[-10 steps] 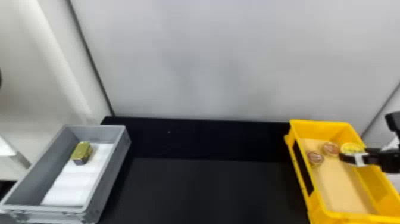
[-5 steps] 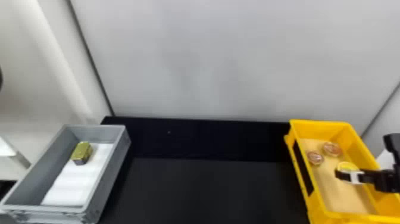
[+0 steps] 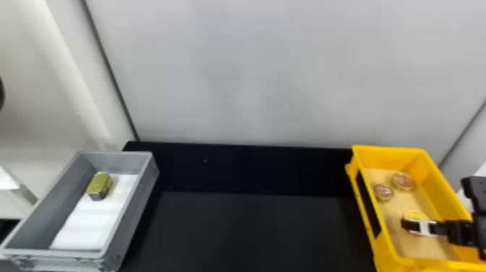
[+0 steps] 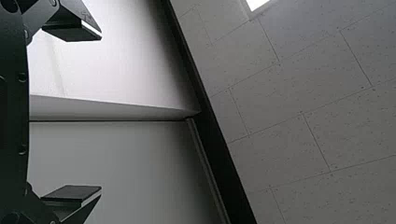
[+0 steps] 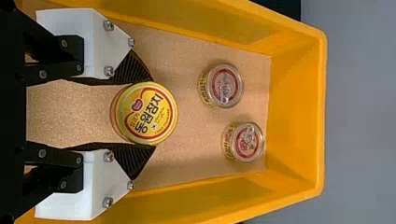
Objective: Pick up the round yellow can and place it in the yellow rectangular box
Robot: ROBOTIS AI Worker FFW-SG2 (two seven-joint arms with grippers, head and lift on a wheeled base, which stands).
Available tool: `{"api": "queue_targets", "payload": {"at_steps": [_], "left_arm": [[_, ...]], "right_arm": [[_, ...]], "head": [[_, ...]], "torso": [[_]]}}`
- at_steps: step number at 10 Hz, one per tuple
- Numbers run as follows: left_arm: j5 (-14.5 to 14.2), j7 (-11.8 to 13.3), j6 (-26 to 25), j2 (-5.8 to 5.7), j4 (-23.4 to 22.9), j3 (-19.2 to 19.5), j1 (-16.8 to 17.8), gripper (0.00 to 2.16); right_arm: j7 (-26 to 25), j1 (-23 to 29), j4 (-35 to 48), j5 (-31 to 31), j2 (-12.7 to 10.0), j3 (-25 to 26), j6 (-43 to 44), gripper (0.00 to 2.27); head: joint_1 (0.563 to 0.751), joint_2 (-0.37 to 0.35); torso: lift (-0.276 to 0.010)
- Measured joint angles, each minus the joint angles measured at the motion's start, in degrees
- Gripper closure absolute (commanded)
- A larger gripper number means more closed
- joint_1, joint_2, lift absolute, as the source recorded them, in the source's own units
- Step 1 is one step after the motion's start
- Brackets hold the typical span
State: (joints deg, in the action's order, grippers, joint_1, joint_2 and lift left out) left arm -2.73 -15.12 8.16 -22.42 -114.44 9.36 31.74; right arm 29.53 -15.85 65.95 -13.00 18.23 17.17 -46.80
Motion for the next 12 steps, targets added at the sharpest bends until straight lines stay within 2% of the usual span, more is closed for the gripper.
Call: {"api": "queue_targets", "payload": {"at_steps": [7,10,12], "left_arm": [[0.74,0.09,0.02,-0.09,0.0,-0.34,0.33,0.12],[0.8,0.09,0.02,-0.09,0.0,-0.37,0.35,0.12],[0.8,0.09,0.02,-0.08,0.0,-0.32,0.34,0.12]], "right_arm": [[-2.38,-1.41,-4.39,2.88,0.18,-0.92,0.87,0.68],[-2.89,-1.65,-4.52,3.18,0.3,-0.82,0.84,0.04],[-3.32,-1.62,-4.48,3.79,0.32,-0.7,0.42,0.04]], "head": [[0.663,0.054],[0.663,0.054],[0.663,0.054]], "torso": [[-0.01],[-0.01],[-0.01]]}}
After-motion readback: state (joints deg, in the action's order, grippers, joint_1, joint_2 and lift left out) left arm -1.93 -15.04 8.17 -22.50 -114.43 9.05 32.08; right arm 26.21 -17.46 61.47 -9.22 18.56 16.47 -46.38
